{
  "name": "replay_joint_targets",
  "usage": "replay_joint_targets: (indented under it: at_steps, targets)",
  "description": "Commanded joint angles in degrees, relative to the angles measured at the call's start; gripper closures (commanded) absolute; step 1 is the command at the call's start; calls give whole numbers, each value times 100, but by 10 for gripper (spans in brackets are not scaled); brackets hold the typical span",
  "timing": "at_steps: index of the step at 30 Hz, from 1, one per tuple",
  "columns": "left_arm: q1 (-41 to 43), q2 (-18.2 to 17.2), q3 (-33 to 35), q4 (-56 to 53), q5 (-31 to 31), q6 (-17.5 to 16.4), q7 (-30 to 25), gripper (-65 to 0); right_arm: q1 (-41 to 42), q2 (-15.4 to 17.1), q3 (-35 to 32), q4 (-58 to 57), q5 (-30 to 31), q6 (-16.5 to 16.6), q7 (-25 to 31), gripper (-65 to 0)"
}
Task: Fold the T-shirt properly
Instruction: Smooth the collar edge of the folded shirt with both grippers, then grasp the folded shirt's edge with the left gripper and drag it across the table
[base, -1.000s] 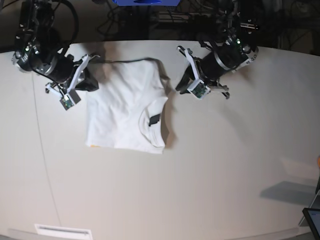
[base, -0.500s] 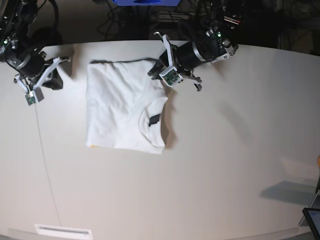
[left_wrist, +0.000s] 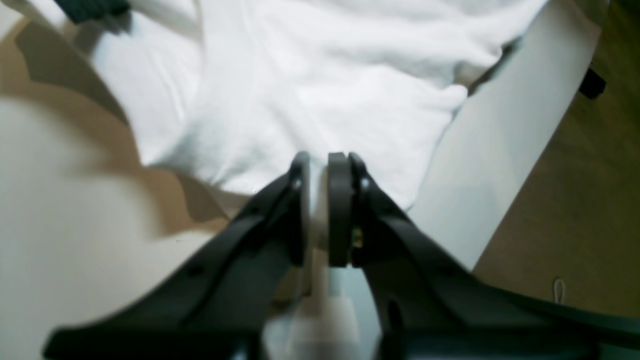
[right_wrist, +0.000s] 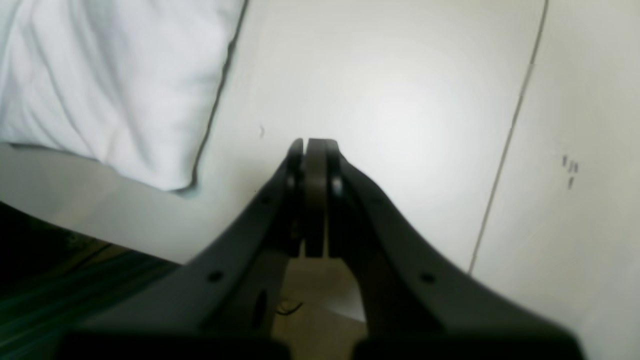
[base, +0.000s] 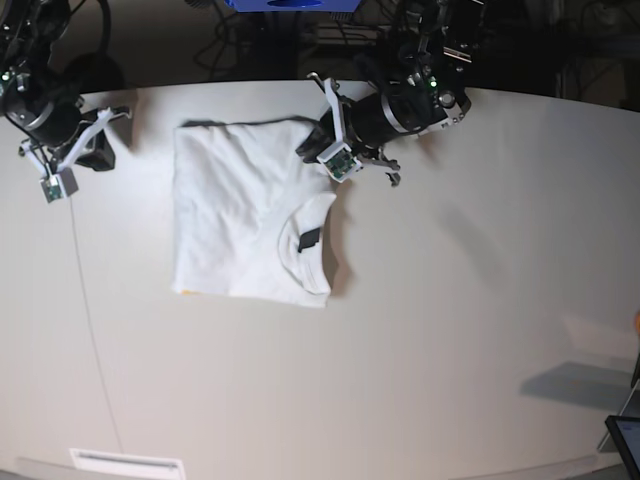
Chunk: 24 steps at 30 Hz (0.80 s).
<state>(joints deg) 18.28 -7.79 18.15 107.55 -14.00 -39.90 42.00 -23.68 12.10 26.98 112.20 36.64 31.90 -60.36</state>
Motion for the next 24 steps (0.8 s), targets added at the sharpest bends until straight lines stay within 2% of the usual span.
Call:
replay_joint_targets:
  at_steps: [1,7,14,24]
  targets:
    - [22,19,9,89,-99,-10,-134,-57,17,52,23,81,103,23,106,-1]
    - [-83,54,0,-174,-99,-10,-108,-57,17,25,-4,81,103,23,106,-1]
    - [427,177,-61,28,-90,-10,-108,-57,17,17,23,81,103,23,106,-1]
    - [57,212,-88,-658,-64,-10,-134,-57,-1,8,14,81,103,32,106,-1]
